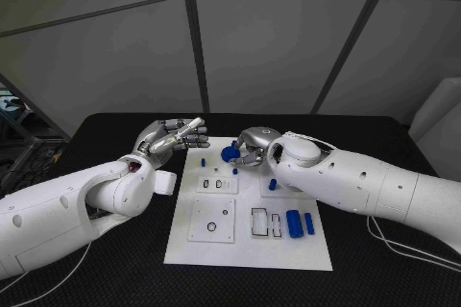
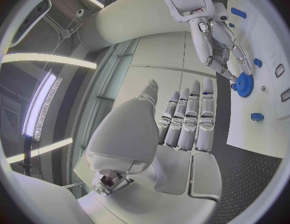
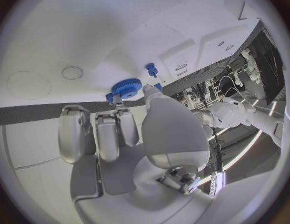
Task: Assemble the parts on the task board
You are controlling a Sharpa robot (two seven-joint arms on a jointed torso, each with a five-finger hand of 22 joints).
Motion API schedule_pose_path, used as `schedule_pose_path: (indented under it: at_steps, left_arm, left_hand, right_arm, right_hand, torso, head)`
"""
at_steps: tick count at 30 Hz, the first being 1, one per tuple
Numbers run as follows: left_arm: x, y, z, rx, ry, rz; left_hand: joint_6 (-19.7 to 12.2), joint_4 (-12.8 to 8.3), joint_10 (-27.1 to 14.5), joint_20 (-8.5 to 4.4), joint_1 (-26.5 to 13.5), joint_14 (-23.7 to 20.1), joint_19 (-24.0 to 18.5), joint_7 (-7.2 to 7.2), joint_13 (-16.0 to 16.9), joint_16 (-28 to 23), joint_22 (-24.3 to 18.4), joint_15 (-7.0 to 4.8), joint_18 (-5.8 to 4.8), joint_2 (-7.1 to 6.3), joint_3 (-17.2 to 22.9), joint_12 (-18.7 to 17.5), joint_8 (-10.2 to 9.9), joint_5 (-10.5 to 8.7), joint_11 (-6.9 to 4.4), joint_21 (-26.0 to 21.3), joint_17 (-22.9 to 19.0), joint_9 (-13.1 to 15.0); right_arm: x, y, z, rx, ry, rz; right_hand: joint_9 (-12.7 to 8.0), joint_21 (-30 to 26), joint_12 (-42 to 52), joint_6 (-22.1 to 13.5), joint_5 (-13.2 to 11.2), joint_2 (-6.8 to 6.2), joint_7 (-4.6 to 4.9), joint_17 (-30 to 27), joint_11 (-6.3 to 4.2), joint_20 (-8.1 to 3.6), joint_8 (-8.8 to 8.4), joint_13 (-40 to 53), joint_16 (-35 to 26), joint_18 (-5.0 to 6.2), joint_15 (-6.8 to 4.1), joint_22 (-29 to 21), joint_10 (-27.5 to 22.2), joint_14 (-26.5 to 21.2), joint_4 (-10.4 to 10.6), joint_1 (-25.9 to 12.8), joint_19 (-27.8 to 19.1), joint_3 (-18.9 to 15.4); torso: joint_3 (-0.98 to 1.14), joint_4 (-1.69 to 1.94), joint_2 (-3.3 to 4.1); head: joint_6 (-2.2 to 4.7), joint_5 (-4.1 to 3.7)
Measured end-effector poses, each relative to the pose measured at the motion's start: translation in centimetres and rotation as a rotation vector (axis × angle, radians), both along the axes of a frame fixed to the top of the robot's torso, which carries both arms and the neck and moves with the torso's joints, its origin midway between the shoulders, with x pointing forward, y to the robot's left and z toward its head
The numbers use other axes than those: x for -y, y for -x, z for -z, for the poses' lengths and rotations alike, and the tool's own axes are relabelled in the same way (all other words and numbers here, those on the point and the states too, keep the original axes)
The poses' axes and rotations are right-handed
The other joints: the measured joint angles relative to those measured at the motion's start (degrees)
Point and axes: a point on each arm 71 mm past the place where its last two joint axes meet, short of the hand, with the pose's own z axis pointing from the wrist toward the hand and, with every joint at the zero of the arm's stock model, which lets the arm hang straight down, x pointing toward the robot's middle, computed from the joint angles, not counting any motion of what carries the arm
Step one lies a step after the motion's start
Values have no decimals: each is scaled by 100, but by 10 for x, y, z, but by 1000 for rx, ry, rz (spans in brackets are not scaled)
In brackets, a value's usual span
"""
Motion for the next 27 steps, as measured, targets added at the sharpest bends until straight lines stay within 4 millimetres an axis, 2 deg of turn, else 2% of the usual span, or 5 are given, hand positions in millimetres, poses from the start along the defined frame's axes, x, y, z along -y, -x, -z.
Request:
schedule_pose_path:
  at_steps: [6, 9, 15, 21, 27]
  left_arm:
    - [0, 0, 0, -1, 0, 0]
    - [0, 0, 0, -1, 0, 1]
    - [0, 0, 0, -2, -1, -1]
    - [-2, -1, 1, -3, -3, -5]
    - [-4, -2, 2, -4, -5, -9]
  left_hand:
    - [0, 0, 0, 0, -1, 0, 0, 0, 0, 0, 0, 0, 0, 1, 0, -14, -14, 0, 0, 0, 0, 0]
    - [-21, -16, 0, 0, -24, 0, 0, 21, 0, 0, 0, 0, 0, 24, -16, -33, -23, 0, 0, 0, 0, 0]
    - [-21, -16, 0, 0, -24, 0, 0, 21, 0, 0, 1, 0, 0, 24, -16, -33, -23, 0, 0, 0, -1, 0]
    - [-21, -16, 0, 0, -24, 0, 0, 21, 0, 0, 1, 0, 0, 24, -16, -33, -23, 0, 0, 0, -1, 0]
    - [-21, -16, 0, 0, -23, 0, 0, 21, 0, 0, 0, 0, 0, 23, -16, -33, -23, 0, 0, 0, 0, 0]
  right_arm:
    - [2, 3, -1, 1, -3, -3]
    - [4, 4, -2, 10, -7, -2]
    - [21, 11, -8, 51, -38, 6]
    - [53, 19, -21, 69, -102, 34]
    - [107, 20, -30, 26, -175, 111]
  right_hand:
    - [2, 24, 4, 0, 41, 37, 0, 0, 0, 0, 1, 0, 0, -7, 0, 0, 0, 0, -25, 37, 0, -25]
    - [3, 24, 4, 1, 47, 44, 0, 0, 0, 0, 1, 0, 0, -93, 0, 0, 0, 0, -32, 77, 0, -32]
    - [3, 24, 4, 1, 137, 21, 0, -1, 21, 0, 1, 0, 0, -92, 0, 0, 21, 0, -71, 177, 0, -71]
    - [-8, 24, 4, 5, 2, -35, 5, -1, 21, 0, 1, 0, 0, -92, 0, 0, 20, 0, -159, 399, 0, -127]
    - [18, -46, -42, 232, -163, -52, -1, -1, 21, 0, 67, 0, -33, -92, 0, 0, 20, 0, -319, 747, 0, -144]
  torso:
    - [1, -7, 0]
    - [3, -7, -1]
    - [5, -14, -3]
    - [10, -36, -10]
    - [27, -93, -24]
  head:
    - [8, 1]
    - [15, -13]
    - [37, -25]
    - [57, -52]
    - [93, -88]
